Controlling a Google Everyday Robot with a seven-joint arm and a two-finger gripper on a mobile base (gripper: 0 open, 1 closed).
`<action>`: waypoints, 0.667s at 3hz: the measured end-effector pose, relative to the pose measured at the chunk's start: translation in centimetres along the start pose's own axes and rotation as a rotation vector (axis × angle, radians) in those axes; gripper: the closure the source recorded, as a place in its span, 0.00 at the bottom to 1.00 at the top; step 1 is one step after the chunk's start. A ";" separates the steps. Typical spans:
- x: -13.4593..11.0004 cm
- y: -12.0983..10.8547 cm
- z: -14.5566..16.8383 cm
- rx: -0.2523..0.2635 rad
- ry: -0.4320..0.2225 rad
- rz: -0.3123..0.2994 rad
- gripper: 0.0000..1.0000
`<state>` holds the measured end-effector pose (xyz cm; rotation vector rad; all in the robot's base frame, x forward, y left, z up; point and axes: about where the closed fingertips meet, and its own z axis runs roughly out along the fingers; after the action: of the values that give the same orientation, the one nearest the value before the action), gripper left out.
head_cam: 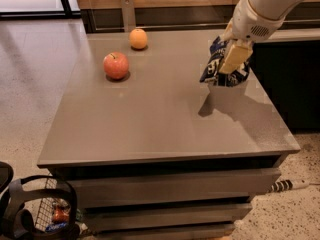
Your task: Move blue chip bag near orange
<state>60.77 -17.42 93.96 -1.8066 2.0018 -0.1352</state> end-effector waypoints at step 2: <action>-1.0 -11.5 1.5 0.208 -0.216 -0.015 1.00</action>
Offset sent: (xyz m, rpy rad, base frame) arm 0.1706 -0.0128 0.0556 0.2876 -0.3696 0.0666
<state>71.99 -17.74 96.95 -1.6312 1.7567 -0.1414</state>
